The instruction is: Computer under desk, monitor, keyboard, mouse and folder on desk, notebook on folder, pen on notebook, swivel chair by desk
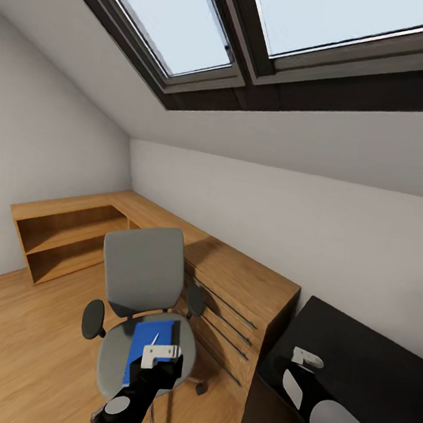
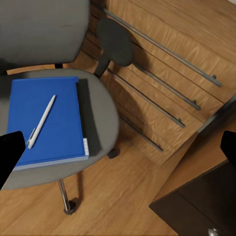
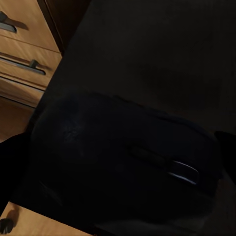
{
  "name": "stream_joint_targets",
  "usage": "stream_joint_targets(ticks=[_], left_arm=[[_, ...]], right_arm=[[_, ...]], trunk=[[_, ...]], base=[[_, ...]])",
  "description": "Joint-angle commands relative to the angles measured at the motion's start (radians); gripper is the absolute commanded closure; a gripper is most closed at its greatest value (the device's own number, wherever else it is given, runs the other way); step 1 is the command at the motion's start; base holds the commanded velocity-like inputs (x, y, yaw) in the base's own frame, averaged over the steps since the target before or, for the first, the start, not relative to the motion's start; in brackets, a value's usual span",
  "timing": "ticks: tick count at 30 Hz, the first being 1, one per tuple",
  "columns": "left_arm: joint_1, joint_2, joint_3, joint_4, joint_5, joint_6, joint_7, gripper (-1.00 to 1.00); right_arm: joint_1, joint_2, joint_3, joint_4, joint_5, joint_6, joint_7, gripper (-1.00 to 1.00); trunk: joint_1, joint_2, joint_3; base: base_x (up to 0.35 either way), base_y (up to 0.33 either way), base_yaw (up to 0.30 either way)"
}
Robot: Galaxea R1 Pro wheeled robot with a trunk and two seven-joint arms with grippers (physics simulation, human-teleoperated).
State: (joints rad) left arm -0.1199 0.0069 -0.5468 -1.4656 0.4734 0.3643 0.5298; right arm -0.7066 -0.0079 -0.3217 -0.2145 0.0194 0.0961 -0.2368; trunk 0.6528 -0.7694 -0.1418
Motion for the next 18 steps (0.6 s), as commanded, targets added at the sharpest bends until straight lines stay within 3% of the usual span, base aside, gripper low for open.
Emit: stream_joint_targets(ticks=[1,18], left_arm=[[-0.001,0.001,-0.002,-0.001,0.007,0.002,0.009,-1.00],[-0.001,-0.001,-0.002,0.001,0.007,0.002,0.012,-1.00]], right_arm=[[-0.001,0.000,0.000,-0.002,0.002,0.007,-0.003,1.00],[-0.001,0.004,0.000,-0.006,0.001,0.005,0.000,1.00]], trunk=[[0.004,-0.009,-0.005],[0.069,-0.128,-0.058]], base=[[0.000,0.000,0.000],[0.000,0.000,0.000]])
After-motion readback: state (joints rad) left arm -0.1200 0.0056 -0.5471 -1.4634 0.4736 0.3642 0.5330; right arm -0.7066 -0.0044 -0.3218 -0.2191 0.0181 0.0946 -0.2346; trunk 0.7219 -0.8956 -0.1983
